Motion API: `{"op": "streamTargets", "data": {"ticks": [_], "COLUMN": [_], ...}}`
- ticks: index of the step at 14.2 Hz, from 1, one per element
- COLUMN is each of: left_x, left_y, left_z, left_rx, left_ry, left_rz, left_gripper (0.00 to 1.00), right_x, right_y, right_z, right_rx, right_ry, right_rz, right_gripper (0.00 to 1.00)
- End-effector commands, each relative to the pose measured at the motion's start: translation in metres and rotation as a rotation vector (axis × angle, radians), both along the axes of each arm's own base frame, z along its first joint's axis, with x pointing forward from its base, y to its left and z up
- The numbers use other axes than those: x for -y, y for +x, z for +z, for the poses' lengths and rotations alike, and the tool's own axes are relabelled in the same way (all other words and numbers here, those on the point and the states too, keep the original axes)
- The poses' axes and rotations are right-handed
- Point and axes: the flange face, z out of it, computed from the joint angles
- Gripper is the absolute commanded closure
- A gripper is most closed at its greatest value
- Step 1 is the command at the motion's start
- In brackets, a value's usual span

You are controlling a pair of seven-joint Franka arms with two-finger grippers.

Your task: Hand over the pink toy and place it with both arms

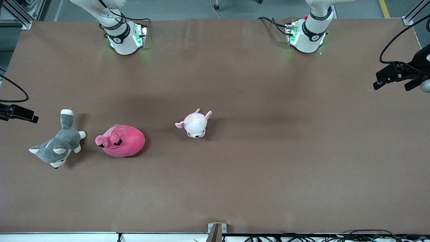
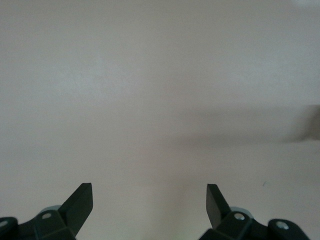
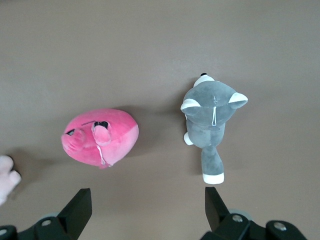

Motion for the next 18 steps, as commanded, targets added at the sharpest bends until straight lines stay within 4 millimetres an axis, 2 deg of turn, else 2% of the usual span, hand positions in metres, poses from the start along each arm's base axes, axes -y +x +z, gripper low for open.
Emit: {"op": "streamTargets", "data": {"ticks": [1, 2, 6, 9, 12, 16, 18], "left_x": [-0.001, 0.002, 0.011, 0.016, 0.012, 0.008, 0.009], "left_y": [0.001, 0.001, 0.0, 0.0, -0.002, -0.001, -0.001], "left_z": [0.005, 0.005, 0.006, 0.006, 0.008, 0.013, 0.014], "left_rx": [0.01, 0.01, 0.011, 0.011, 0.016, 0.042, 0.048], "left_ry": [-0.012, -0.013, -0.012, -0.012, -0.01, -0.005, -0.005], "left_rz": [0.0, -0.005, -0.019, -0.025, -0.019, -0.013, -0.014], "left_gripper": [0.0, 0.0, 0.0, 0.0, 0.0, 0.0, 0.0], "right_x": [-0.004, -0.003, -0.007, -0.003, -0.002, -0.007, -0.01], "right_y": [-0.009, -0.011, -0.037, -0.044, -0.051, -0.08, -0.082], "right_z": [0.017, 0.026, 0.038, 0.047, 0.042, 0.029, 0.024], "right_rx": [0.035, 0.072, 0.123, 0.133, 0.118, 0.141, 0.129], "right_ry": [0.003, 0.002, -0.018, -0.015, -0.009, -0.01, -0.015], "right_rz": [-0.042, -0.037, 0.031, 0.027, 0.026, 0.033, 0.04], "right_gripper": [0.0, 0.0, 0.0, 0.0, 0.0, 0.0, 0.0]}}
